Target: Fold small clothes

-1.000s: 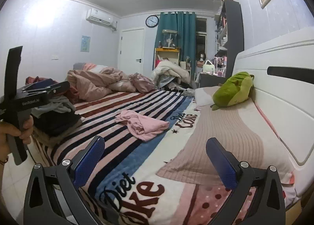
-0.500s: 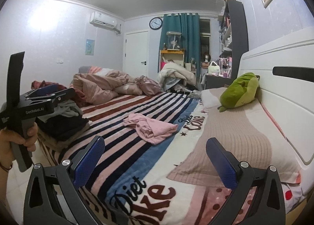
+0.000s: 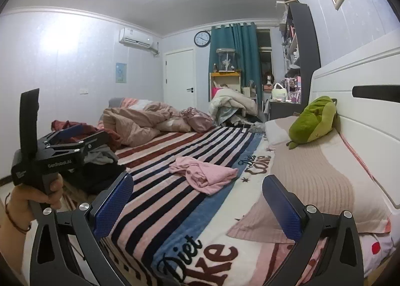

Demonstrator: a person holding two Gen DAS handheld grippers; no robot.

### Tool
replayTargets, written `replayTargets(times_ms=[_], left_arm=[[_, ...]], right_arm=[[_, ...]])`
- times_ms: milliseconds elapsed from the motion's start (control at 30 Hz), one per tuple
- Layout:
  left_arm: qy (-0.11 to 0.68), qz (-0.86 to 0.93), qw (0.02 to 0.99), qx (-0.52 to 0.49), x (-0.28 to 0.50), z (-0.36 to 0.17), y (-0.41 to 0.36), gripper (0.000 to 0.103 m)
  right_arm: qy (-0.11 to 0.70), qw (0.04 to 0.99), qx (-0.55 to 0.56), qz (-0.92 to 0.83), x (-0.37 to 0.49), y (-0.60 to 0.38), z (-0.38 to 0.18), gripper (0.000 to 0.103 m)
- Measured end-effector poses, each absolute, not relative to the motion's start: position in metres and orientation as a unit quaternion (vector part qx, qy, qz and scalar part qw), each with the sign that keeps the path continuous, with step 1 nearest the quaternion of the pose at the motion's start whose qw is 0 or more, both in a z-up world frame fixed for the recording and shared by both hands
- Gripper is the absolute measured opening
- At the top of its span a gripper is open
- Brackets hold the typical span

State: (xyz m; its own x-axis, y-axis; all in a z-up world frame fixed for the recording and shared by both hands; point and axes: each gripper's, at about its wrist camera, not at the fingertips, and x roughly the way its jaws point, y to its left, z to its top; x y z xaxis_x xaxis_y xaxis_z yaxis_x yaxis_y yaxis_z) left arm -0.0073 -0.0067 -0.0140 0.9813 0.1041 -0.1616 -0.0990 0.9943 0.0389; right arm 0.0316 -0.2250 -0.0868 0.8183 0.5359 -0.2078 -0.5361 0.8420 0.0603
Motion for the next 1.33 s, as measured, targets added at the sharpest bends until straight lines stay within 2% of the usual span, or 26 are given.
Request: replayTargets(times_ms=[1333], left_arm=[[0.086, 0.022, 0.996, -0.001, -0.032, -0.008, -0.005, 0.102]], right_arm=[[0.123, 0.943, 0.009, 0.309, 0.019, -0.227, -0.094, 0.103]])
